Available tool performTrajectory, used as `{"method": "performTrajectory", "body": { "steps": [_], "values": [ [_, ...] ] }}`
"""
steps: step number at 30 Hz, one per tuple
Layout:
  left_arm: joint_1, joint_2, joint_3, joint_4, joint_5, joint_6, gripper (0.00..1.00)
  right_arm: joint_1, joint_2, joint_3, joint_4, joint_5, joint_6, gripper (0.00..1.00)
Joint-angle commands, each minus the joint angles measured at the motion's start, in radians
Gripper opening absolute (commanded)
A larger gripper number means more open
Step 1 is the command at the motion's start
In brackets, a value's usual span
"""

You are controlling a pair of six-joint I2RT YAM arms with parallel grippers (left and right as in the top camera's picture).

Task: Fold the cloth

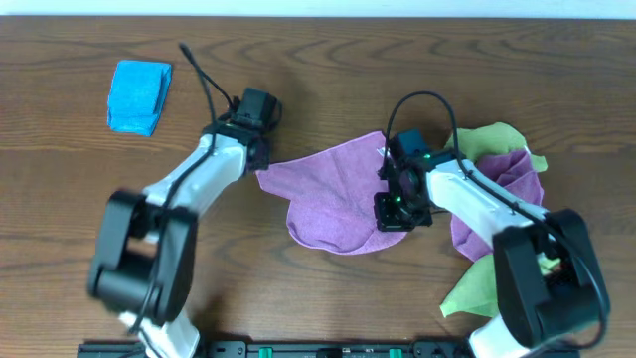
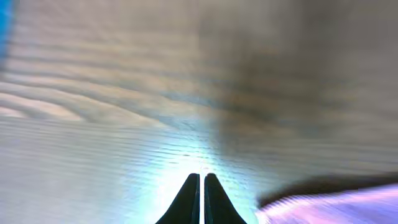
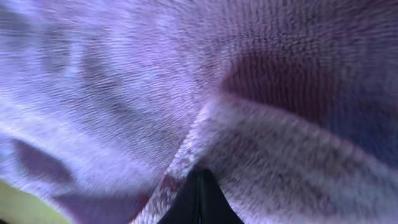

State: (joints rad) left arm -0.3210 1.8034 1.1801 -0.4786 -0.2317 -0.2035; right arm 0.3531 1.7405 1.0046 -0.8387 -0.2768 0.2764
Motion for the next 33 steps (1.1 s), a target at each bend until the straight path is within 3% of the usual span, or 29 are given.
{"method": "performTrajectory", "body": {
  "steps": [1,2,3,4,6,9,15,23,26,33],
  "values": [
    [0.001,-0.123,0.041,-0.015,0.069,-0.048,0.06,0.008,-0.132,0.042,-0.020,-0.012,-0.006,0.02],
    [0.001,-0.158,0.041,-0.016,0.169,-0.048,0.06,0.008,-0.193,0.043,-0.031,-0.011,-0.010,0.01],
    [0.000,-0.169,0.041,-0.015,0.231,-0.048,0.06,0.008,-0.227,0.043,-0.034,-0.010,-0.014,0.10],
    [-0.002,-0.169,0.041,-0.014,0.280,-0.048,0.06,0.007,-0.255,0.043,-0.036,0.002,-0.016,0.26],
    [-0.005,-0.151,0.036,-0.011,0.323,-0.049,0.06,0.007,-0.295,0.043,-0.034,0.052,-0.016,0.36],
    [-0.006,-0.074,0.034,-0.005,0.382,-0.060,0.06,0.001,-0.311,0.042,-0.024,0.142,-0.041,0.42],
    [-0.007,0.061,0.034,0.074,0.609,-0.080,0.06,-0.023,-0.232,0.040,0.025,0.186,-0.200,0.39],
    [-0.034,0.093,0.034,0.071,0.675,-0.100,0.06,-0.079,-0.110,0.040,0.098,0.209,-0.237,0.36],
    [-0.072,0.093,0.034,0.038,0.650,-0.100,0.06,-0.092,-0.097,0.040,0.097,0.198,-0.237,0.31],
    [-0.190,0.097,0.034,0.065,0.379,-0.136,0.05,-0.099,-0.098,0.040,0.094,0.105,-0.225,0.29]
  ]
}}
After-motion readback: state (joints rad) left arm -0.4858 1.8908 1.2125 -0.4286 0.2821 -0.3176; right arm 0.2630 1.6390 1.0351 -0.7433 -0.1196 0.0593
